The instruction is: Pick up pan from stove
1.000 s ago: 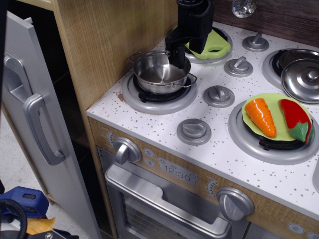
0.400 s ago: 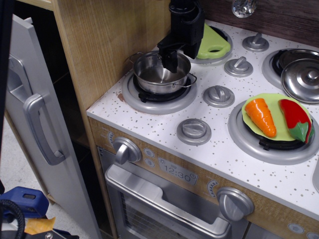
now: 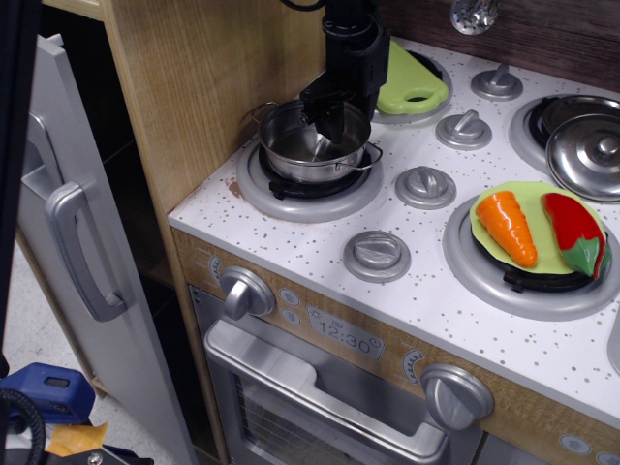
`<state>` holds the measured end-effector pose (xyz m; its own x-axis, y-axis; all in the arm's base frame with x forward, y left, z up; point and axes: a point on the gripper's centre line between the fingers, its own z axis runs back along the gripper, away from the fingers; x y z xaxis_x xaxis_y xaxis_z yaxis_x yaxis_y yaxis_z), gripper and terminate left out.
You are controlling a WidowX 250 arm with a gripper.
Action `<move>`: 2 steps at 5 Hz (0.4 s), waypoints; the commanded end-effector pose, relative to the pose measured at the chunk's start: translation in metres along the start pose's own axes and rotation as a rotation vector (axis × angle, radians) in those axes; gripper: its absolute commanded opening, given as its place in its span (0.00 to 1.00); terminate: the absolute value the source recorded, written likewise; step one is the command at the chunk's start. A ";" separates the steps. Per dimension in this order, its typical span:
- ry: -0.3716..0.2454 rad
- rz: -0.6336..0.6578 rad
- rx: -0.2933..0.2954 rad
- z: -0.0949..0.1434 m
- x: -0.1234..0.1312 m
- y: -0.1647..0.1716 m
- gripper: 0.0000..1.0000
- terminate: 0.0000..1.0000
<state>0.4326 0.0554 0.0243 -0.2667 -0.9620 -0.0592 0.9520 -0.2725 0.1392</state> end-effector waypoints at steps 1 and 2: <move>0.025 0.003 0.048 0.014 -0.010 0.008 0.00 0.00; 0.032 0.013 0.045 0.016 -0.009 0.008 0.00 0.00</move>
<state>0.4344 0.0602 0.0250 -0.2386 -0.9678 -0.0805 0.9590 -0.2479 0.1375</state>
